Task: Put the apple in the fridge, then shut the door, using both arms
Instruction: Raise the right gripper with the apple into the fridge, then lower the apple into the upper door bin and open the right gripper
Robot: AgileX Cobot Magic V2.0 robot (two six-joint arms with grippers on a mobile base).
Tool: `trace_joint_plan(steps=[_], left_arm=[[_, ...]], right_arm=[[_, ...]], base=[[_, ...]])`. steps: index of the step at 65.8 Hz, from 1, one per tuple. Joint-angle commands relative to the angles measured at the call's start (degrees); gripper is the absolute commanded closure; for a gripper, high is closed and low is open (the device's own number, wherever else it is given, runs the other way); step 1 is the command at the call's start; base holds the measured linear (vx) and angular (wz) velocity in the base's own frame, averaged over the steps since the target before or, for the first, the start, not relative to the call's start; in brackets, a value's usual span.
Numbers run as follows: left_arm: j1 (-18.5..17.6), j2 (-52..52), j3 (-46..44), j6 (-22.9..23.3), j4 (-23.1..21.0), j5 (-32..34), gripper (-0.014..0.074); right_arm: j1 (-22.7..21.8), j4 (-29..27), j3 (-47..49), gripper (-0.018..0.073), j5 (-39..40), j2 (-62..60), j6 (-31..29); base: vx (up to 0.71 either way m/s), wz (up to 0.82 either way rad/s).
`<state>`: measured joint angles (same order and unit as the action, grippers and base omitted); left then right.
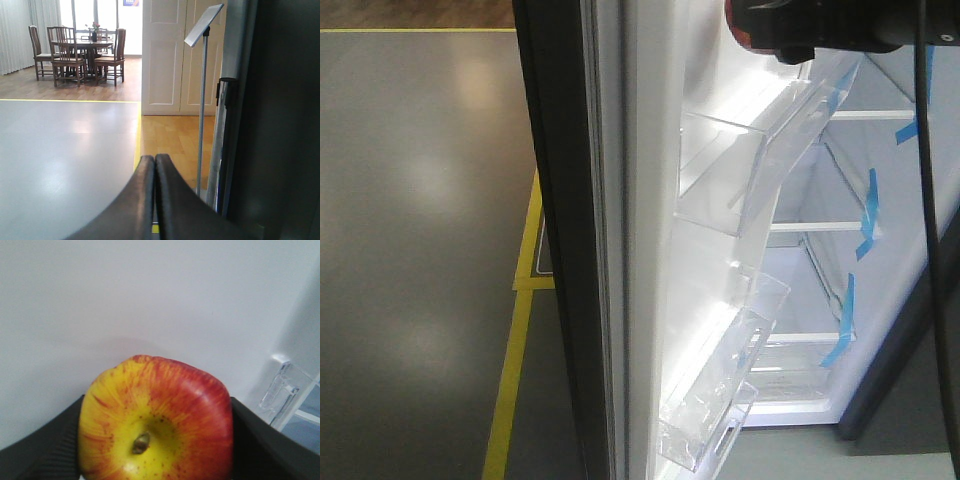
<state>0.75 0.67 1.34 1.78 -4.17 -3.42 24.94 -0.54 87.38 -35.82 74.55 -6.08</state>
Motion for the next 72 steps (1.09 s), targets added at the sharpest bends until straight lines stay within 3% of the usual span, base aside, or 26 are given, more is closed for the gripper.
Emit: trace_joint_plan(steps=[1,20,53,72], left_arm=[[-0.1,0.9,1.7,0.5,-0.2,4.3,0.0602],[-0.1,0.9,1.7,0.5,-0.2,4.3,0.0602],[-0.1,0.9,1.7,0.5,-0.2,4.3,0.0602],[-0.1,0.9,1.7,0.5,-0.2,4.3,0.0602]], right_arm=[[-0.2,0.5,1.8,0.0202,5.3,-0.8,-0.2],[-0.2,2.8,1.7,0.0171,2.6,-0.8,-0.1],[-0.2,3.1,1.7,-0.0039,1.3,-0.8,0.1],[-0.2,3.2,1.7,-0.0045,0.9,-1.2,0.6]], base=[[0.0,0.0],[0.0,0.0],[0.0,0.0],[0.0,0.0]])
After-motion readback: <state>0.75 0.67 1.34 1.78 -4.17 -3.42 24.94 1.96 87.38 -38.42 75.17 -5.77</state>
